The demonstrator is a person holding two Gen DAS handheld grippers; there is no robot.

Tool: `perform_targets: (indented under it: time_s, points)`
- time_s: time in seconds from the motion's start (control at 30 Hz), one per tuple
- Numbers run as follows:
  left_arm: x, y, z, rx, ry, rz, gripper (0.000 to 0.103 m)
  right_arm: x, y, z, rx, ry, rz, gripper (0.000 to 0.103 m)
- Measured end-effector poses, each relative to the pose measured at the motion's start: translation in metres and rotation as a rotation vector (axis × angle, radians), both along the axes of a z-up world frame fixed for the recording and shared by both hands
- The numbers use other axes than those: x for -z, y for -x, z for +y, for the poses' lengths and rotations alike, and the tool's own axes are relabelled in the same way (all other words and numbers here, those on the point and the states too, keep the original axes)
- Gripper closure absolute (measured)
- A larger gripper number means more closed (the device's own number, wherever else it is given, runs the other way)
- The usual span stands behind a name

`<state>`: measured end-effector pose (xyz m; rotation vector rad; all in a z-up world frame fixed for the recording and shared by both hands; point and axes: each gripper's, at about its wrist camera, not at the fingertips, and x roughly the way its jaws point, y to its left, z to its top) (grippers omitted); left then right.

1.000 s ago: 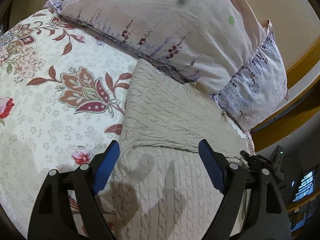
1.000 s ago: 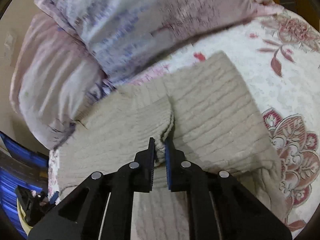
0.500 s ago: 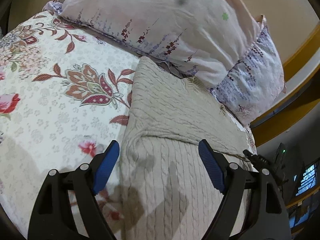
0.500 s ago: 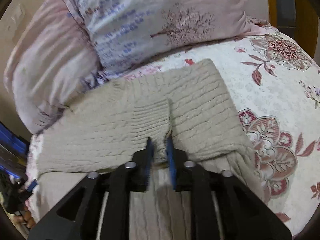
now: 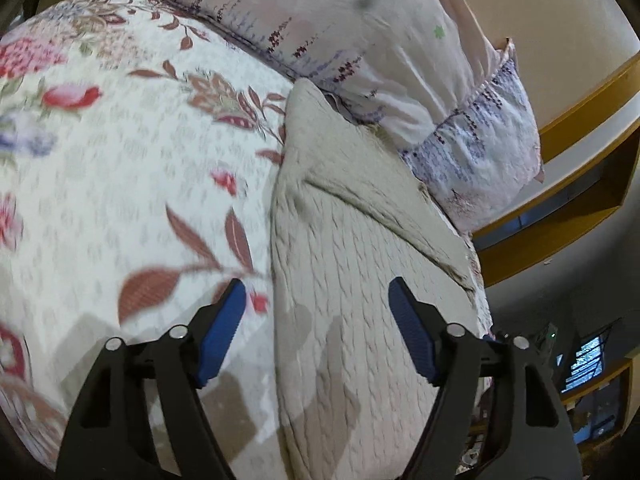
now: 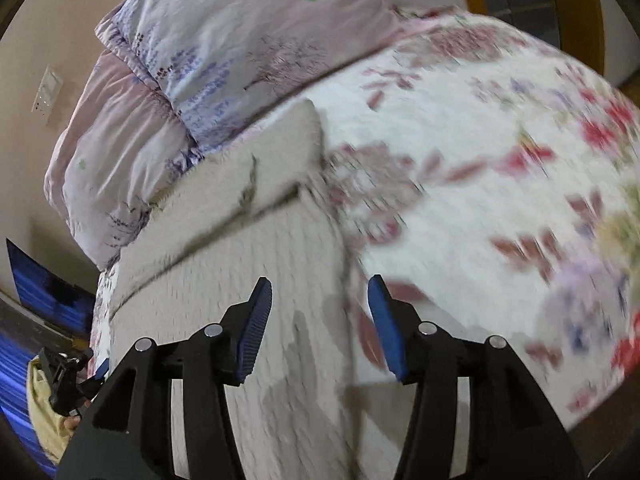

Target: Fold small clothes

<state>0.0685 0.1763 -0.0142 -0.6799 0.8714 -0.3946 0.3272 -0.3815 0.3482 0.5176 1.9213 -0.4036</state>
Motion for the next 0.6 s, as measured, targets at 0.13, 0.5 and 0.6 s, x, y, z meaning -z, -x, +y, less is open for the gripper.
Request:
perform_targets:
  time_s: [0.13, 0.5, 0.6]
  points:
    - [0.003, 0.018, -0.011, 0.042, 0.031, -0.003, 0.042, -0.015, 0.024, 0.001, 0.058, -0.062, 0.026, 0.06]
    - [0.017, 0.074, -0.028, 0.127, 0.134, 0.024, 0.066, -0.045, 0.064, 0.033, 0.14, -0.309, 0.012, 0.073]
    - [0.022, 0.085, -0.031, 0.146, 0.129, 0.049, 0.072, -0.052, 0.067, 0.037, 0.141, -0.334, 0.014, 0.073]
